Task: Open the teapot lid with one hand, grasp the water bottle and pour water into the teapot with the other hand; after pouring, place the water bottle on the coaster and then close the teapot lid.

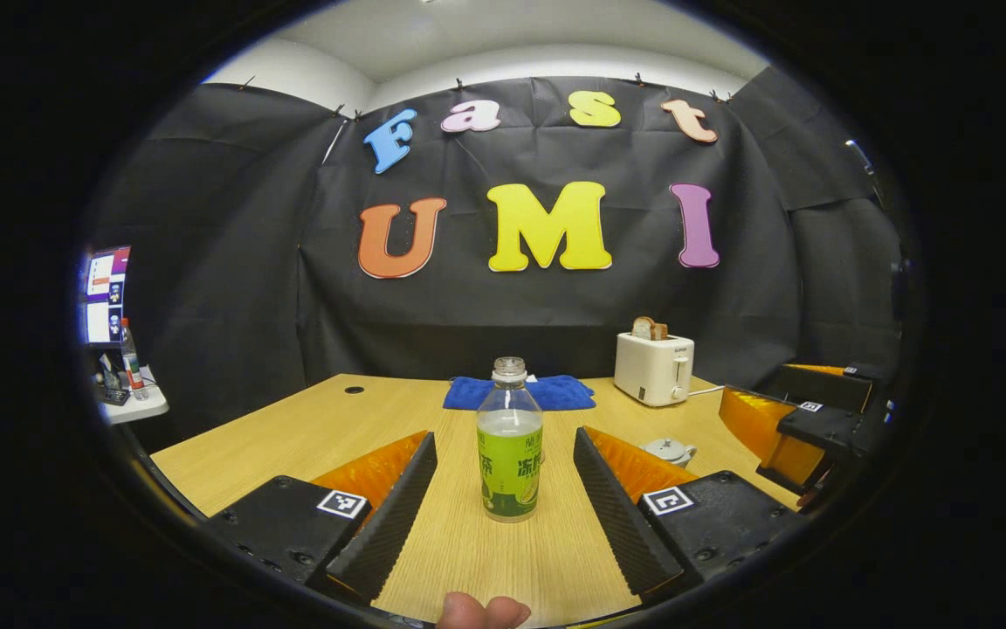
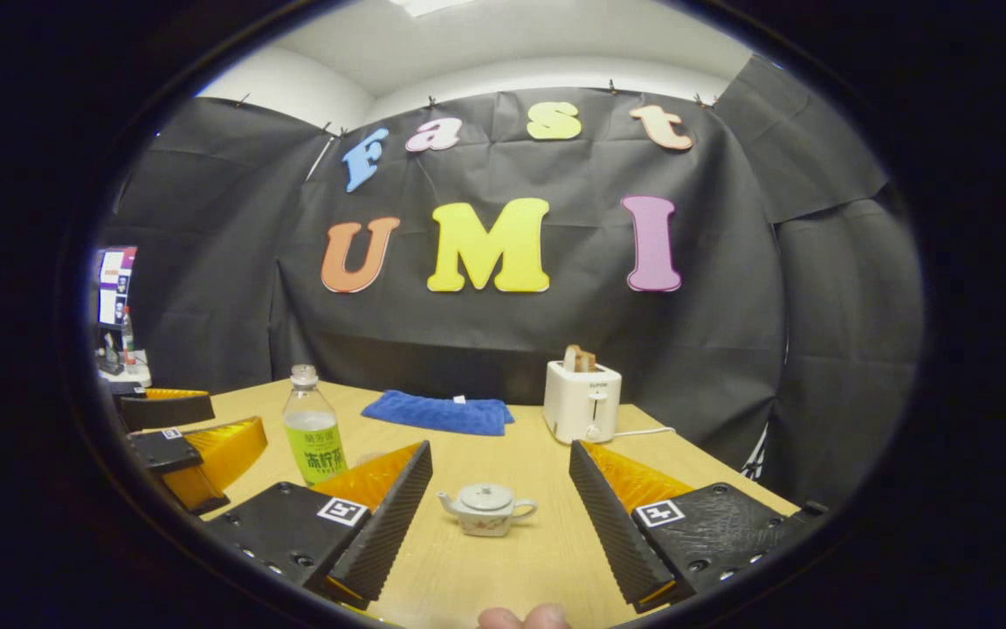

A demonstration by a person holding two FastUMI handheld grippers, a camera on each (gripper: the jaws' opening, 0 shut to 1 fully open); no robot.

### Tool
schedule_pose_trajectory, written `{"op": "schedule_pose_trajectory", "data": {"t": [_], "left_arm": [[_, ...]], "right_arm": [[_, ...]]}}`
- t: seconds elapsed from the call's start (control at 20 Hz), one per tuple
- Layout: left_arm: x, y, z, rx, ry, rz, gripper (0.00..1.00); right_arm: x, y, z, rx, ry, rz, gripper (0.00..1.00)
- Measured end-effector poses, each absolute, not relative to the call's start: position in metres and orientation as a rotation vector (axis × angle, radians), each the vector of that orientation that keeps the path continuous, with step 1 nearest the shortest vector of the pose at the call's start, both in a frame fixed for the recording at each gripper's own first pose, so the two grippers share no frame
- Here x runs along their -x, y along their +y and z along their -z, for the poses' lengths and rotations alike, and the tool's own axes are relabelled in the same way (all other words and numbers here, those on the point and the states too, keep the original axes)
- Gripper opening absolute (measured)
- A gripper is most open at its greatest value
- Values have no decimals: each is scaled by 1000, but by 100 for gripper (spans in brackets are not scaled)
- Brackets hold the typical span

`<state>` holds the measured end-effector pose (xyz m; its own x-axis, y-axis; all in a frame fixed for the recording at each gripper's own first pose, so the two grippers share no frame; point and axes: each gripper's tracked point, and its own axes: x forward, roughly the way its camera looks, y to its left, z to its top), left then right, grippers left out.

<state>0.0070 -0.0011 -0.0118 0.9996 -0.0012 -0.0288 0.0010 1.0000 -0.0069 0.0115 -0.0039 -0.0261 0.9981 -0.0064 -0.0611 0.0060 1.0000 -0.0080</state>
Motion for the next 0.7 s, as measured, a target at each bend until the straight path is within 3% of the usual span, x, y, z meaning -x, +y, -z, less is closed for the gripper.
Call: {"op": "schedule_pose_trajectory", "data": {"t": [0.7], "left_arm": [[-8, 11, 14, 22, 37, -17, 98]], "right_arm": [[-91, 0, 81, 71, 147, -12, 97]]}}
